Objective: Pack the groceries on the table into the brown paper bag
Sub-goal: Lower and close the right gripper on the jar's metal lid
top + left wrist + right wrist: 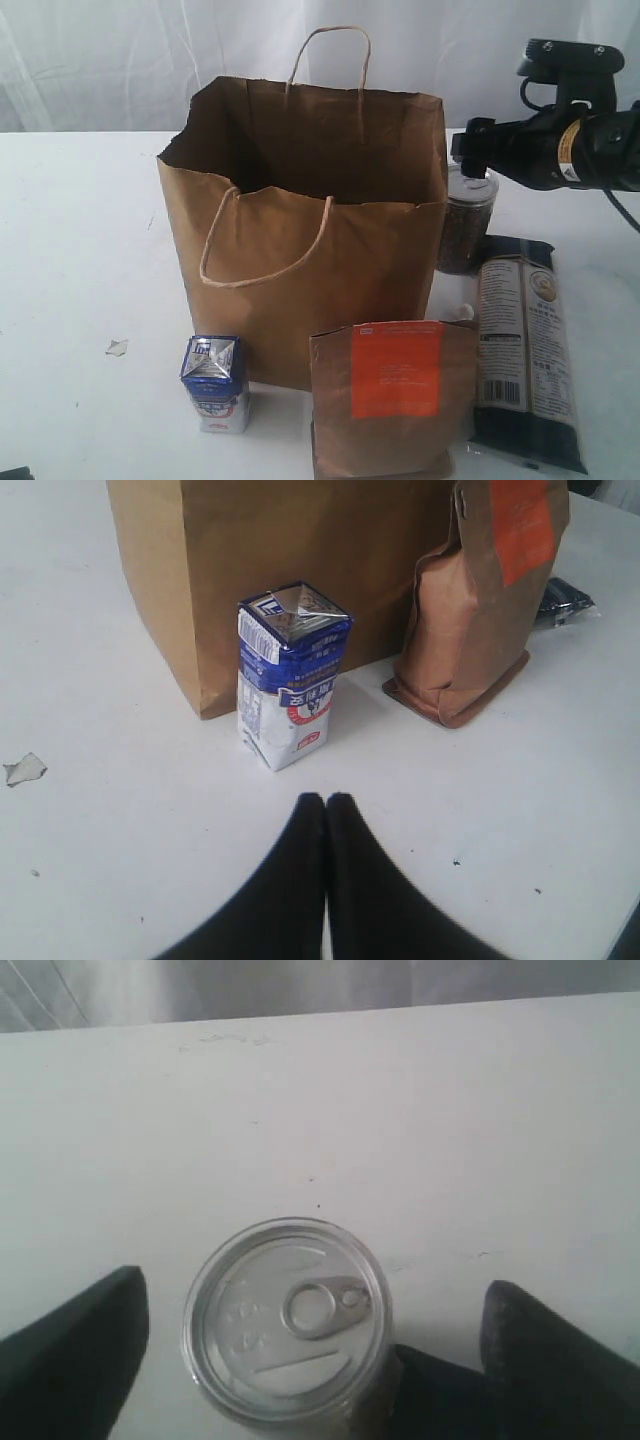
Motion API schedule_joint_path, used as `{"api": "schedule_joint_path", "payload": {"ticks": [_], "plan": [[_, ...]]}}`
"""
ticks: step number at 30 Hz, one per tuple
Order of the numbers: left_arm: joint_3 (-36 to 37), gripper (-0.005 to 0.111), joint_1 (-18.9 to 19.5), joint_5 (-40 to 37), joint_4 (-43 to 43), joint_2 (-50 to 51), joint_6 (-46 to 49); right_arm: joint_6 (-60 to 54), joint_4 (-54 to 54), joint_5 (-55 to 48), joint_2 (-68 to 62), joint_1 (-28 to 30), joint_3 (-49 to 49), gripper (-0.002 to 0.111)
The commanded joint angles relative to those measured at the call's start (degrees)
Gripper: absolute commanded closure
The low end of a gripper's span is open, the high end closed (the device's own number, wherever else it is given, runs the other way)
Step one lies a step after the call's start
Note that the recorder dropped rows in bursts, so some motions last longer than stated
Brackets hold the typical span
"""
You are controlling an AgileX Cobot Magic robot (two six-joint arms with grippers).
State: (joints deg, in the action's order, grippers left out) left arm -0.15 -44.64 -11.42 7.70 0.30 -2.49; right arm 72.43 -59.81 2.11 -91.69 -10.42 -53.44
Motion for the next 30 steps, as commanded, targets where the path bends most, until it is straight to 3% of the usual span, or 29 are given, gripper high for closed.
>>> {"api": "schedule_joint_path", "payload": {"ticks": [1, 23, 26, 30], "plan": [[0.15, 0.107, -0.01, -0.28, 0.53, -0.30, 0.00, -0.86, 0.18, 0.27, -2.07, 0.20, -1.29, 0.021], [0.15, 0.107, -0.01, -0.28, 0.53, -0.30, 0.00, -10.94, -0.43, 1.63, -11.24, -1.54, -3.77, 0.018], [0.15, 0.107, -0.01, -0.28, 0.53, -0.30, 0.00, -10.94, -0.43, 1.54, -11.86, -1.54, -4.14, 0.025], [0.15, 0.107, -0.01, -0.28, 0.53, -0.30, 0.00, -10.94, -0.43, 1.41, -11.75, -1.54, -4.14, 0.053]]}}
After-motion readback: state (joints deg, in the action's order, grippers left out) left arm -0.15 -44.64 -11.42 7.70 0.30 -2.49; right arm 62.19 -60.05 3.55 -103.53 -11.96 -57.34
